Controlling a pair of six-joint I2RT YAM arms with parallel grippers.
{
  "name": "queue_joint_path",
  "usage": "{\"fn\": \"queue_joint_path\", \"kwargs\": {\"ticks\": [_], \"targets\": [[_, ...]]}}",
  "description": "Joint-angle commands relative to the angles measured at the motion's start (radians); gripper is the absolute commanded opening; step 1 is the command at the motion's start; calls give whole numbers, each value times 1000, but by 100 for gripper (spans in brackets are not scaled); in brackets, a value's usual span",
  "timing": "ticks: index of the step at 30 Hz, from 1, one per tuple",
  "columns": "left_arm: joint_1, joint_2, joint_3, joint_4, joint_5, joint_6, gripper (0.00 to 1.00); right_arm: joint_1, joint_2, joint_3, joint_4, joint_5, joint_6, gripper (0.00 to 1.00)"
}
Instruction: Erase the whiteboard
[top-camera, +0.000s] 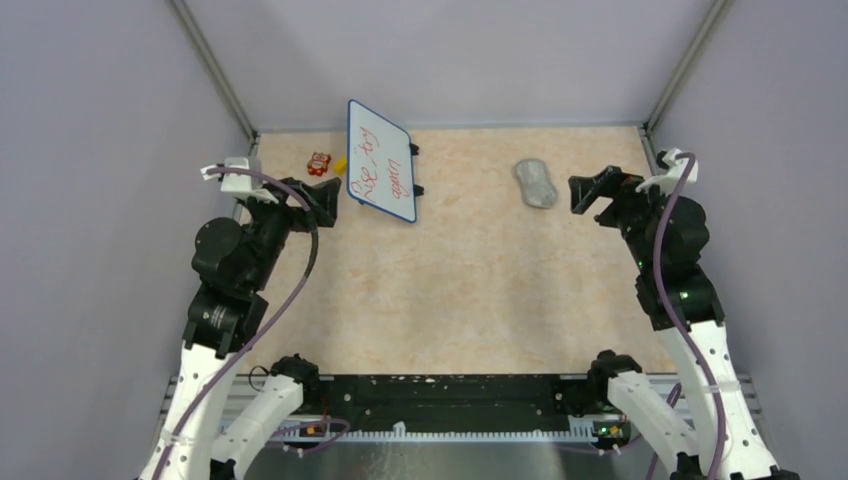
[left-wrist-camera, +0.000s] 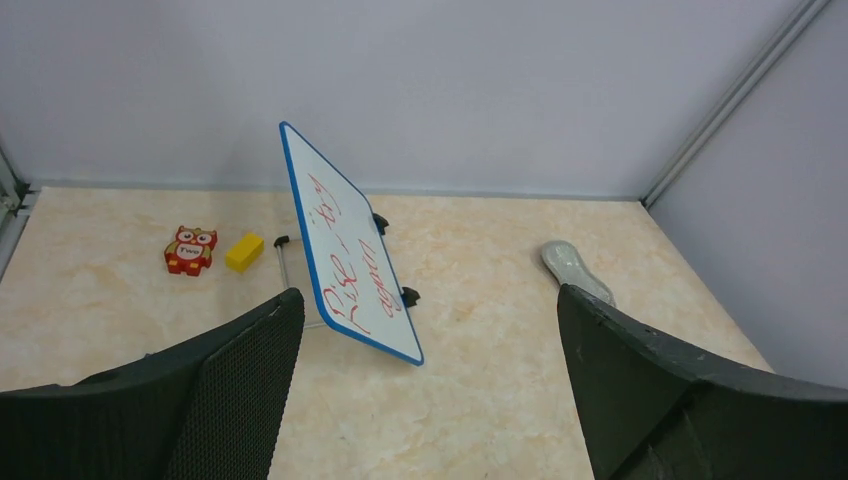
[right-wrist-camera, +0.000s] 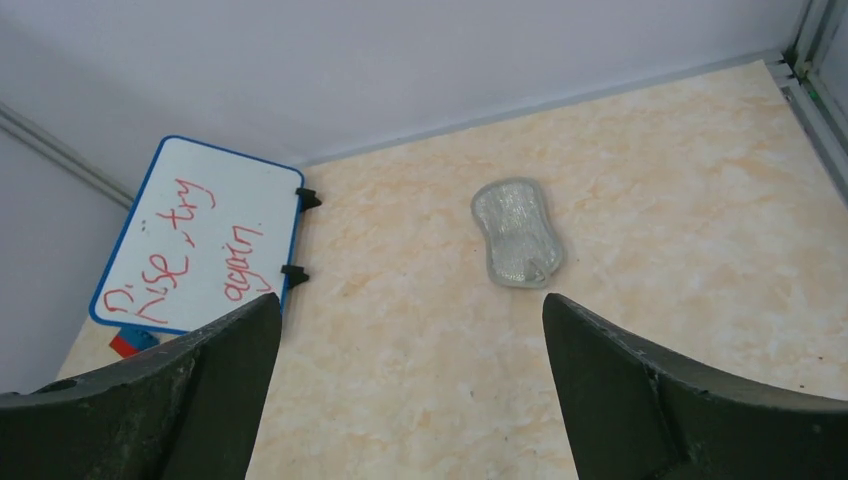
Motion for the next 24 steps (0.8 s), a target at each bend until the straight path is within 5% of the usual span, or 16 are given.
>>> {"fn": "queue_joint_path", "kwargs": {"ticks": [1, 6, 14, 19, 24], "targets": [[5, 23, -2, 6, 68, 25, 99, -5, 59, -30, 30, 41, 49, 98], [5, 61, -9, -16, 104, 43, 99, -5, 138, -57, 49, 24, 110, 99], [5, 116, -34, -41, 130, 87, 99, -8, 291, -180, 330, -217, 212, 99], [5, 157, -53, -37, 140, 112, 99, 5, 525, -233, 649, -360, 323, 98], [5, 216, -59, -5, 153, 123, 99, 95, 803, -120, 816, -359, 410, 94]]}}
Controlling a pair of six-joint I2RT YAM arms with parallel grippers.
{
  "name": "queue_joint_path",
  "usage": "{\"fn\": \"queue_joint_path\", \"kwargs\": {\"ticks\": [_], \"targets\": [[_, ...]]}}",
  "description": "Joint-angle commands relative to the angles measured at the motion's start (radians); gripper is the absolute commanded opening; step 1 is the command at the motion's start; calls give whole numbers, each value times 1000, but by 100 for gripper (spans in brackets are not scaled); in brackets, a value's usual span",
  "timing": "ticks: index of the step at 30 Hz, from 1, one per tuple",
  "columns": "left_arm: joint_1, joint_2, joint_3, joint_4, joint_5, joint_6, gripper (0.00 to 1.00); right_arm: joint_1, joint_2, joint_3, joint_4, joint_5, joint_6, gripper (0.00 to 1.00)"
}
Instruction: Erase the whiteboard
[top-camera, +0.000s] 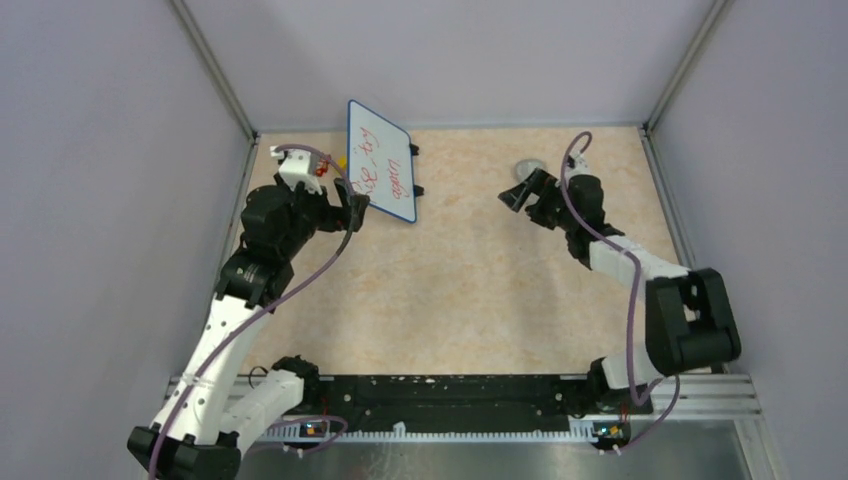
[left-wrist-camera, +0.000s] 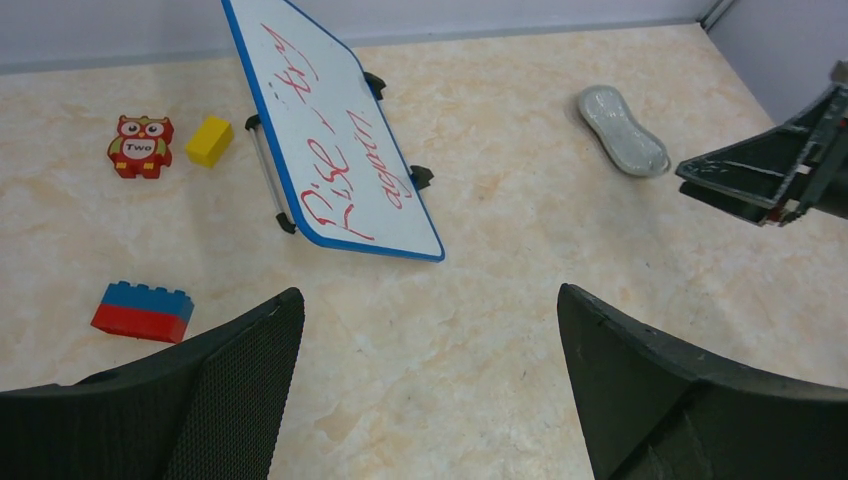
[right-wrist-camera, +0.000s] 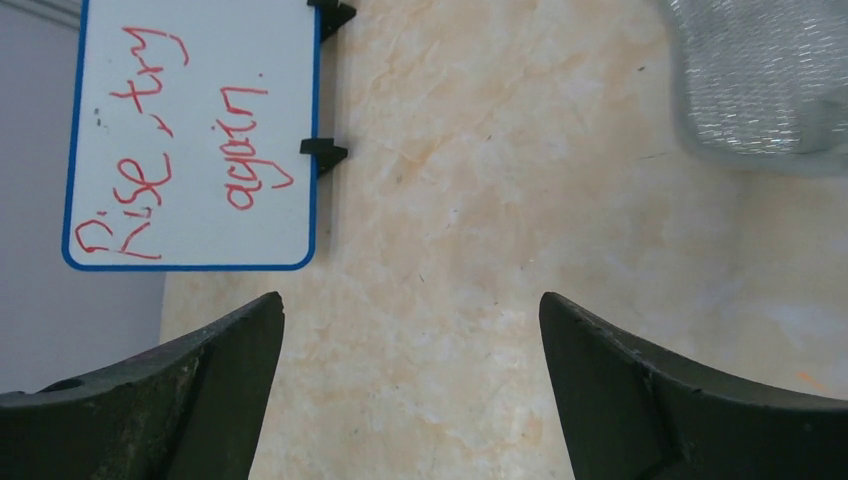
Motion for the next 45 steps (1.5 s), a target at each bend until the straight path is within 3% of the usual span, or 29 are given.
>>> {"fn": "queue_joint_path", "kwargs": {"ticks": [1, 8, 12, 16, 28, 36, 40, 45], "targets": [[5, 46, -5, 56, 30, 27, 99, 94, 206, 134, 269, -49, 112, 92], [5, 148, 128, 18, 29, 14, 99, 221, 574, 418, 398, -34, 257, 81], [4, 186, 204, 19, 20, 9, 99, 261, 728, 564, 380, 3, 299, 75], [4, 197, 180, 64, 55, 36, 99, 274, 843, 669, 334, -21, 312, 71], [8, 163, 50, 114, 31, 95, 99, 286, 984, 813, 272, -92, 271, 68], [11, 137, 26, 121, 10, 95, 99, 317, 1029, 837, 320, -144, 272, 67], [11, 129, 17, 125, 2, 93, 99, 323, 1050, 871, 265, -133, 253, 67], [12, 126, 9, 130, -6, 88, 99, 326, 1068, 891, 237, -121, 241, 58]]}}
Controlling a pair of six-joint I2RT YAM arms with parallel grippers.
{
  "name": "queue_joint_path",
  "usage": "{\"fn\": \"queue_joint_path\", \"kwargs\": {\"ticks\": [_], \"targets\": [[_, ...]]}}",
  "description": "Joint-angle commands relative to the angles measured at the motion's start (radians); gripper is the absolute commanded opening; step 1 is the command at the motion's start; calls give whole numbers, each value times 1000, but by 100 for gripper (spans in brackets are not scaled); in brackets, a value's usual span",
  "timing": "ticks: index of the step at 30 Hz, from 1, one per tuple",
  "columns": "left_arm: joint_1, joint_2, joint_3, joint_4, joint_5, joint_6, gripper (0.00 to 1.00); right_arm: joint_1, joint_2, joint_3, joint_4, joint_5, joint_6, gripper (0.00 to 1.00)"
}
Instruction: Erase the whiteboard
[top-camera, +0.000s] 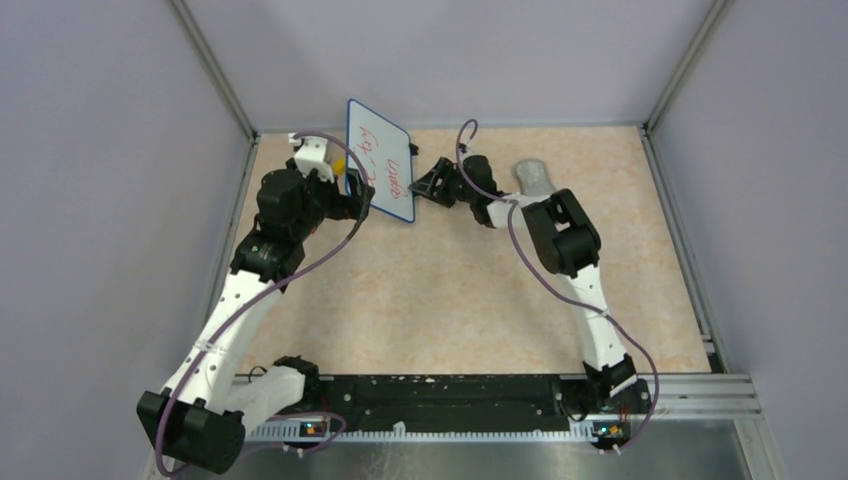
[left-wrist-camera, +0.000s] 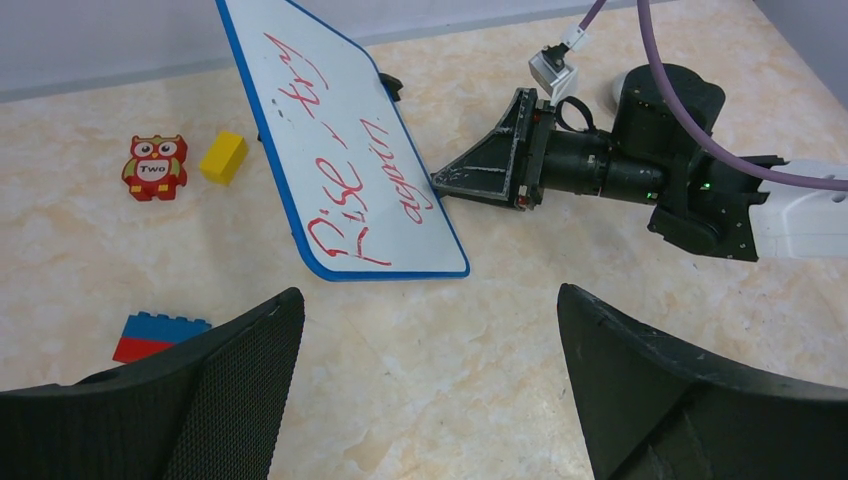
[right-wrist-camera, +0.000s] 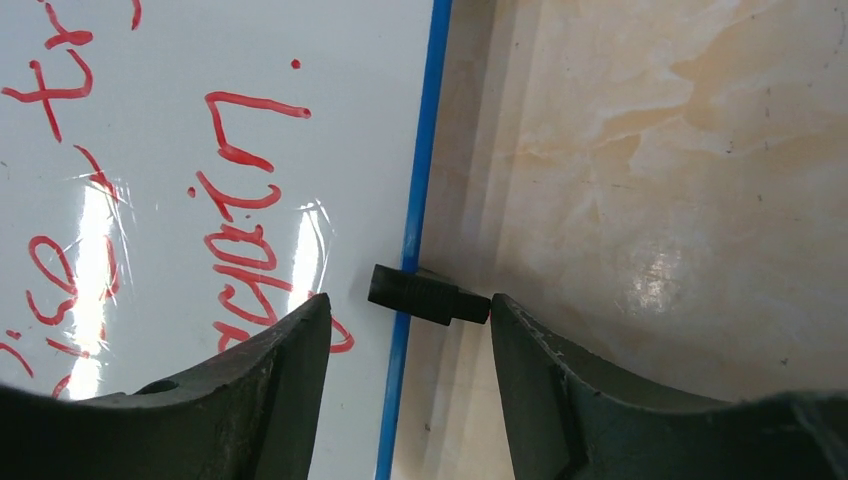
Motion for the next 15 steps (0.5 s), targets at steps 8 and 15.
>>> {"fn": "queue_joint_path", "kwargs": {"ticks": [8, 15], "targets": [[5, -21, -19, 58, -15, 0, 99, 26, 39, 94, -113, 45, -70, 53], [5, -19, -23, 60, -17, -3, 99, 27, 22, 82, -136, 54, -83, 41]]}}
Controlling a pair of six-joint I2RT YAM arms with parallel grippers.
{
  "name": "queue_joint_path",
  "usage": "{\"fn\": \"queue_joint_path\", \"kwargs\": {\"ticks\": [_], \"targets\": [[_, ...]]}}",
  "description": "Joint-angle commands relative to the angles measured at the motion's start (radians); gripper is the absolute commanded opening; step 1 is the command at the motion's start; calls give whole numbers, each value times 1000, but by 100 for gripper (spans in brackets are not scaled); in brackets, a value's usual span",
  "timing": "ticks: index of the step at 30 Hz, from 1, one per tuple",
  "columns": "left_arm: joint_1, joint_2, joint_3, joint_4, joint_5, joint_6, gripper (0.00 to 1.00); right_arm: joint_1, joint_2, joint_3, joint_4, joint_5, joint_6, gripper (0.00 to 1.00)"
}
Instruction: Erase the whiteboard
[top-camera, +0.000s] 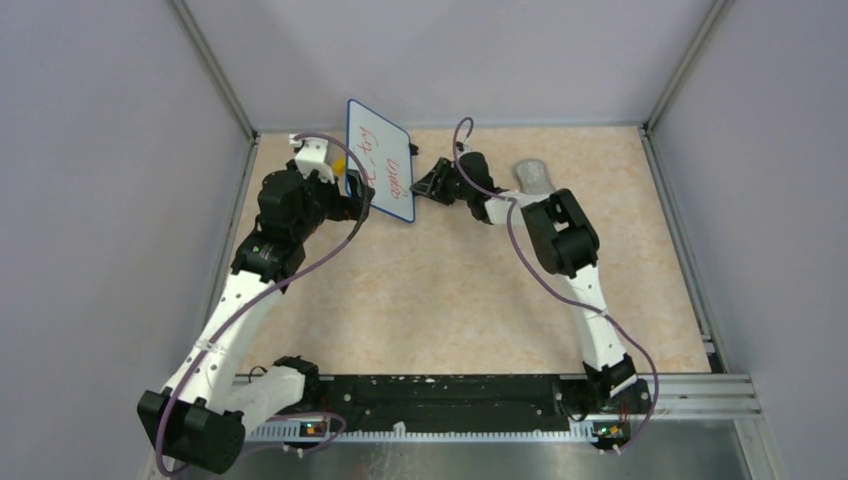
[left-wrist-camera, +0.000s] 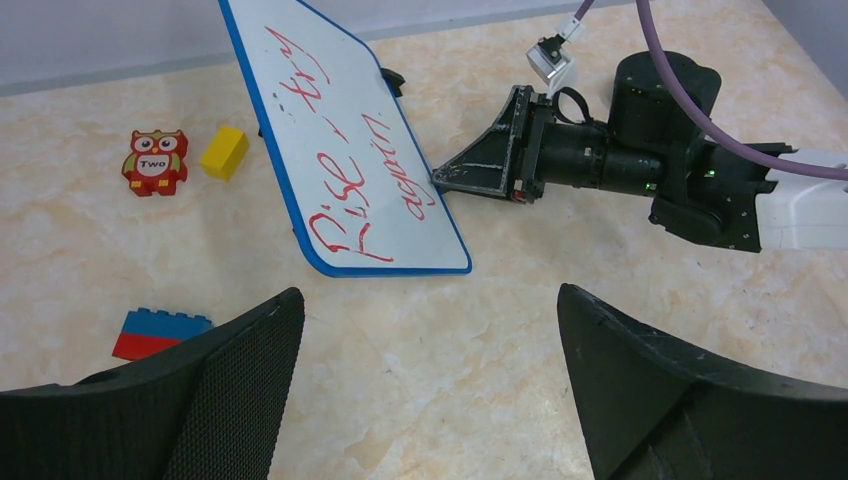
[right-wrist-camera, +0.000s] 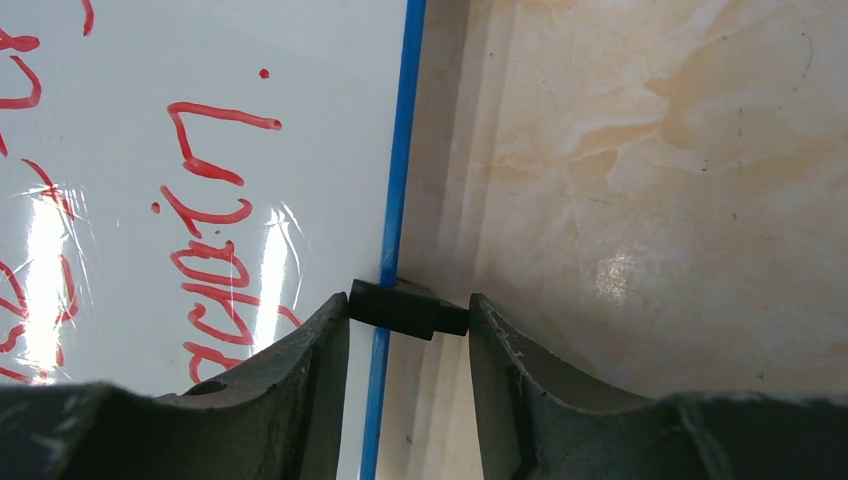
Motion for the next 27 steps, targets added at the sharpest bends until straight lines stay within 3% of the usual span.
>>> {"fn": "queue_joint_path", "kwargs": {"ticks": [1, 11, 21, 27], "targets": [[5, -17, -11, 53, -14, -2, 99, 20, -1, 13, -29, 19, -33, 40], [12, -36, -18, 55, -56, -2, 99, 19, -86, -131, 67, -37, -3, 20], [125, -98, -35, 79, -2, -41, 99, 25, -250, -394, 212, -74, 79, 2], [125, -107, -41, 85, 24, -45, 99, 30, -333, -546, 271, -98, 94, 0]]}}
